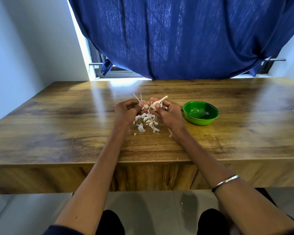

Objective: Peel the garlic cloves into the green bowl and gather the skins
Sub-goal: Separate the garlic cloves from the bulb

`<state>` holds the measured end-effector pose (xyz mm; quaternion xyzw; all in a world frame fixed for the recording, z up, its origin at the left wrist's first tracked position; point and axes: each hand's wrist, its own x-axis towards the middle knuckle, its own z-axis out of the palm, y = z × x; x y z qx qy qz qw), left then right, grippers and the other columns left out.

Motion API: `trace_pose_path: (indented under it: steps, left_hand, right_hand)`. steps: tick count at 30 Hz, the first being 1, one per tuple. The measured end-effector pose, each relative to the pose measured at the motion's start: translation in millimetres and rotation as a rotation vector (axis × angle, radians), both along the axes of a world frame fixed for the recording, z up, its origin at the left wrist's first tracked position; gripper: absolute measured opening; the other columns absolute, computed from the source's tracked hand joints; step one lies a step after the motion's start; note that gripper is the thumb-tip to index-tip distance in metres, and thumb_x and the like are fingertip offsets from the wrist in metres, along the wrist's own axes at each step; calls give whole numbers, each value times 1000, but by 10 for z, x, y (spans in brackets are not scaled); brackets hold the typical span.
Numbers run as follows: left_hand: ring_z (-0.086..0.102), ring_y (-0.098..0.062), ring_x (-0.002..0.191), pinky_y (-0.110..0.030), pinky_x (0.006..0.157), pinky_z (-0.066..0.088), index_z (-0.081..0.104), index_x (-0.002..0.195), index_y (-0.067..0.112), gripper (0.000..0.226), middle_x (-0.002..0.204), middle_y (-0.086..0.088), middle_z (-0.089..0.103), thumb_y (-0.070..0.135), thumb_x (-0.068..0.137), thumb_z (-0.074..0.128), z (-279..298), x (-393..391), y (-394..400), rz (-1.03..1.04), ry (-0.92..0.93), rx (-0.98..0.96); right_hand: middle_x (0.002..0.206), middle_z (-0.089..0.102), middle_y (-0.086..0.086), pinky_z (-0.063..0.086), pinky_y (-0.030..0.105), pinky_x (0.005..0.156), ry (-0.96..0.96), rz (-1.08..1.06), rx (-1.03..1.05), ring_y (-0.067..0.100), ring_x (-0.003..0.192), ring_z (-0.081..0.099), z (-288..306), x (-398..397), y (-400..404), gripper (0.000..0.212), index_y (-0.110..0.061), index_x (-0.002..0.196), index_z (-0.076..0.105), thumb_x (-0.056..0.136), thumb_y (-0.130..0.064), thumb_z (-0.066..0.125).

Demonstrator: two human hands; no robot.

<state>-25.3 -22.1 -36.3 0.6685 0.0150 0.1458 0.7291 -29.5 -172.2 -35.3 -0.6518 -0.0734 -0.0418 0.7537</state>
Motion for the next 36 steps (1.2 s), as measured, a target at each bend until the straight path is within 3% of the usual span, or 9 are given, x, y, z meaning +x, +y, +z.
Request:
trace_pose_path:
  steps: [4,7,9,12,16,20,24,28,36]
  left_hand:
    - [75,-11,77,-24,70,58,82,100,10,10,88,-1,80,11,91,76,-63,46,16,52,-134,368]
    - [73,-7,72,-10,63,48,82,96,13,15,83,1,79,26,94,74,-42,12,-11,90,-223,594]
    - [69,-1,65,-6,57,43,82,92,14,25,76,4,77,34,97,69,-23,-8,-45,119,-225,577]
    - [68,9,70,-6,64,47,82,99,18,27,78,12,75,41,97,68,1,-16,-59,128,-212,505]
    - [76,-9,86,-24,75,61,81,105,17,22,96,2,80,26,85,82,40,-48,-43,-26,-162,333]
    - [77,-16,83,-28,74,62,80,98,15,23,90,-1,80,13,76,88,51,-61,-16,-42,-92,188]
    - [77,-18,86,-34,80,63,79,104,7,35,95,-6,80,14,72,90,37,-56,-6,-49,-65,206]
    - [77,-11,80,-28,77,63,77,90,20,27,86,3,79,13,69,92,35,-55,-29,-69,-79,255]
    - [77,-17,93,-41,88,62,78,110,3,36,103,-8,79,11,76,88,-59,63,14,17,-60,277]
  right_hand:
    - [111,75,11,61,25,79,-45,-36,8,18,94,76,-23,6,9,22,-10,116,72,101,-6,56]
    - [111,75,11,59,23,73,-88,-77,-32,22,97,75,-53,36,3,22,-13,116,73,101,-8,58]
    - [102,78,10,58,26,64,-99,-131,-84,30,93,74,-77,65,-1,19,-19,112,75,99,-13,63]
    - [92,78,9,63,40,72,-87,-163,-114,22,84,76,-86,90,-2,15,-11,107,76,93,-13,71]
    - [92,77,8,59,23,64,-80,-131,-90,15,78,76,-60,51,-25,19,-8,104,73,86,-13,79]
    - [98,78,2,61,27,81,-87,-89,-122,11,93,75,-92,62,-39,20,-17,100,76,82,-14,83]
    - [96,79,6,61,32,84,-81,-83,-99,15,91,76,-102,58,-53,32,-8,105,77,75,-15,88]
    - [90,79,5,62,34,80,-69,-126,-118,17,87,76,-113,67,-72,31,-9,98,78,70,-18,91]
    - [92,78,11,61,37,85,83,-27,-1,20,85,76,-84,87,-49,11,-13,94,75,88,-3,74]
